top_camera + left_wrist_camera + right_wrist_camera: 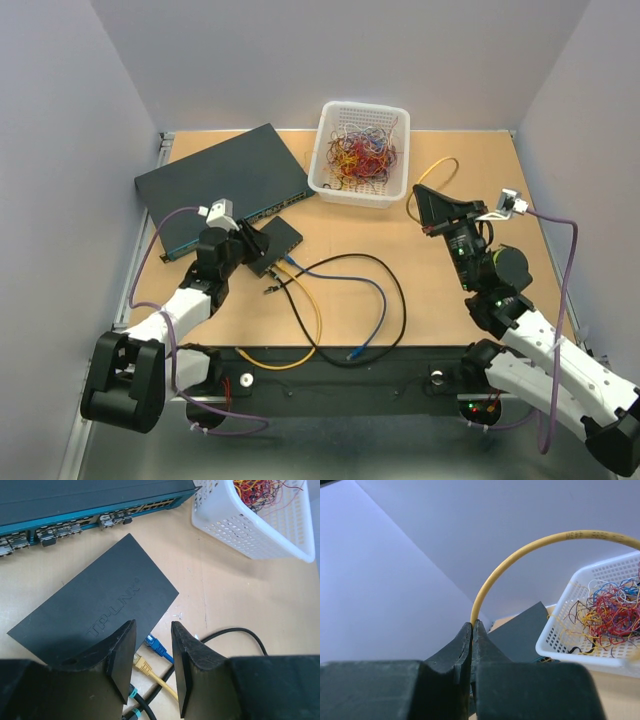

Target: Insert the plug into the switch port

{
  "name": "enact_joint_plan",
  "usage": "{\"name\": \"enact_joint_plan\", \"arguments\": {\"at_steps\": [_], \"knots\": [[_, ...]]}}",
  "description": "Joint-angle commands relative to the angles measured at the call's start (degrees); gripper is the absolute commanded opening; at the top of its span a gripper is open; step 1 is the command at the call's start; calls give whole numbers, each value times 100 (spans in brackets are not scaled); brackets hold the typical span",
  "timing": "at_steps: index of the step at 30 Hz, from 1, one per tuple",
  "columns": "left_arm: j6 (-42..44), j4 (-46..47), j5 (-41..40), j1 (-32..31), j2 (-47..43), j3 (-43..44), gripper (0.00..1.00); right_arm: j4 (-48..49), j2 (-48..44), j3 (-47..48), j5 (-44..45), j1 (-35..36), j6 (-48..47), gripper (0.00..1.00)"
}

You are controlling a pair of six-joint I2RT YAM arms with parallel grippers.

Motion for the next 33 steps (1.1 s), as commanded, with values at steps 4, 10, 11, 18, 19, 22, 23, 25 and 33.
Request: {"name": "enact_joint_plan", "arguments": {"at_steps": [4, 10, 11, 18, 19, 22, 23, 25, 33], "knots": [[35, 1489, 1164, -214, -464, -365, 45, 416, -229, -205, -460, -1, 15, 0], [175, 2168, 982, -1573, -658, -357, 47, 592, -151, -416, -461, -10, 875, 0], [175, 2422, 955, -1743, -632, -348, 48, 627, -124, -451, -443, -10, 1007, 1], [0, 4110, 621, -2824, -185, -410, 56, 1066, 148, -794, -504, -10, 1984, 0], [-9, 4294, 560, -2921, -79, -375, 56, 1084, 166, -794, -522, -10, 2028, 0], [-18, 4953, 533, -3168, 396, -217, 56, 1181, 236, -838, -566, -1, 2247, 1], [-79, 5086, 551, -3255, 536, -173, 57, 1225, 262, -838, -618, -1, 2309, 1], [-149, 5489, 655, -3326, 879, -67, 57, 1251, 298, -838, -680, -10, 2362, 0], [-194, 5825, 735, -3441, 1170, 223, 57, 1382, 368, -987, -944, -1, 2687, 1]]}}
